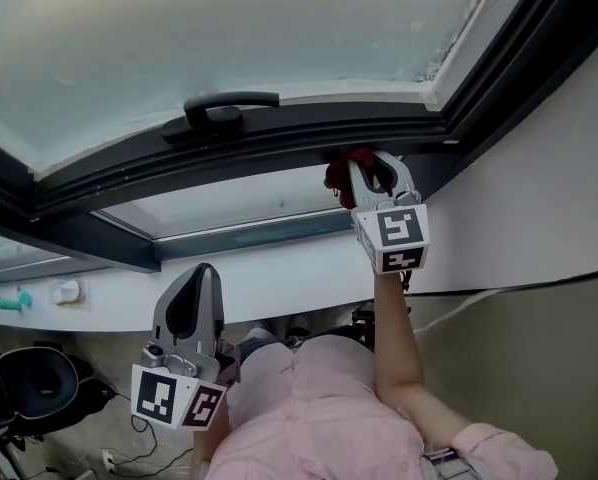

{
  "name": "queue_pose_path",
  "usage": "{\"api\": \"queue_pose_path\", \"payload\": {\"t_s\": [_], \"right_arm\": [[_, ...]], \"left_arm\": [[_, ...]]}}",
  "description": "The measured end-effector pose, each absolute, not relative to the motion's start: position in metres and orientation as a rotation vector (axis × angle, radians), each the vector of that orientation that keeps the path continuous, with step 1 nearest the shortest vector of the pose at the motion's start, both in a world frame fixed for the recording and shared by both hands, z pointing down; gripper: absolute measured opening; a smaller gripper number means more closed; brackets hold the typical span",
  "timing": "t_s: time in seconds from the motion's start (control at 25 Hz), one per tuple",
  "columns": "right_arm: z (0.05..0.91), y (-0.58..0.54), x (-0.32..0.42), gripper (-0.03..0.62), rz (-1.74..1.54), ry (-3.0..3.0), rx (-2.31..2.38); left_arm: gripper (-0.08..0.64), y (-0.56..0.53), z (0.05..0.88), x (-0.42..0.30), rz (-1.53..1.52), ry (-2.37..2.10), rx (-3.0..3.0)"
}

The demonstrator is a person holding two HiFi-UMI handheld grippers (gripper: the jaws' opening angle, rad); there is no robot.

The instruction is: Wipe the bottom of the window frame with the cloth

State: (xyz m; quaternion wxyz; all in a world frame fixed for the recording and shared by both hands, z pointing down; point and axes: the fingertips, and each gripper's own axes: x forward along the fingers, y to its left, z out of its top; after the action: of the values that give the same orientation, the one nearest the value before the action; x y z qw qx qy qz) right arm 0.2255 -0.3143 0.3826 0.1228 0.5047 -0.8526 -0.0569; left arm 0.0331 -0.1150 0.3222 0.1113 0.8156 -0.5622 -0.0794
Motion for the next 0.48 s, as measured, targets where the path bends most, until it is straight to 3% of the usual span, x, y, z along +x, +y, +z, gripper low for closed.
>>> {"api": "queue_pose_path", "payload": {"t_s": [0.48], "right_arm": [[0.382,-0.314,0.226,0.054,-0.164,-2.483,1.483]], "left_arm": [[0.0,-0.11,0.322,0.022,-0.24,-1.683,2.375]]}}
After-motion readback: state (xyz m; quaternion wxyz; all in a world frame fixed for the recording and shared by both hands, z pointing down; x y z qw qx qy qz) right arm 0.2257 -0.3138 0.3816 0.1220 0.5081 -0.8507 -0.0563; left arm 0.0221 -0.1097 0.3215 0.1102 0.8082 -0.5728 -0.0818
